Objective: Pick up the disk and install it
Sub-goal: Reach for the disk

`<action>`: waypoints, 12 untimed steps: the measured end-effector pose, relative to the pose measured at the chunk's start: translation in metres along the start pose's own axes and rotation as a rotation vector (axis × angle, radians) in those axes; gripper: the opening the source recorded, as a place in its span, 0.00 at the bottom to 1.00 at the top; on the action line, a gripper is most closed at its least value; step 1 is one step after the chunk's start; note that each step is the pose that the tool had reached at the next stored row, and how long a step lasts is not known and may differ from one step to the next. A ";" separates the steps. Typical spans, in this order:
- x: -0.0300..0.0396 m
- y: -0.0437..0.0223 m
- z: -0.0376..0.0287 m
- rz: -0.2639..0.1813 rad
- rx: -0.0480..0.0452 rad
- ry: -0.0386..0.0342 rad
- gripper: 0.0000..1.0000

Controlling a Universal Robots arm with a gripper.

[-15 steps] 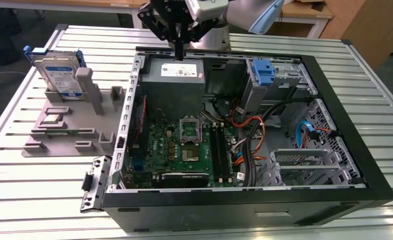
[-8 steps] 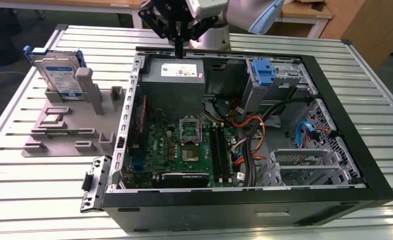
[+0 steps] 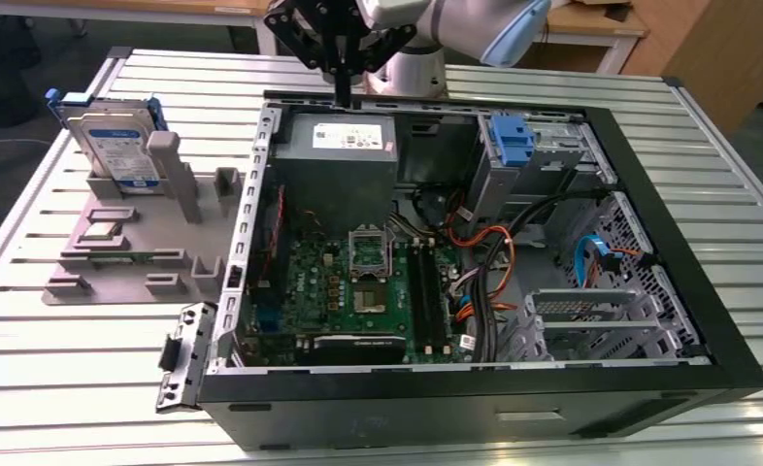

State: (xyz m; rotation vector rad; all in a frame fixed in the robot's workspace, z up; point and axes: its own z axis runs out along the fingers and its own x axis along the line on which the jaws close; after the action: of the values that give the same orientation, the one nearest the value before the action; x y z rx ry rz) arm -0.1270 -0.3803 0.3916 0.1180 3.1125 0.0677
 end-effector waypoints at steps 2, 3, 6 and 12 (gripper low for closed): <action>0.0027 0.0033 0.0006 0.000 0.0001 0.0001 0.11; 0.0042 0.0047 0.0009 0.000 0.0001 0.0001 0.11; 0.0100 0.0087 0.0019 0.000 0.0000 0.0000 0.11; 0.0214 0.0131 0.0037 0.000 0.0000 0.0000 0.11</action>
State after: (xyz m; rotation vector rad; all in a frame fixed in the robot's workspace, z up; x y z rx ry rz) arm -0.1472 -0.3654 0.3879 0.1179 3.1125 0.0676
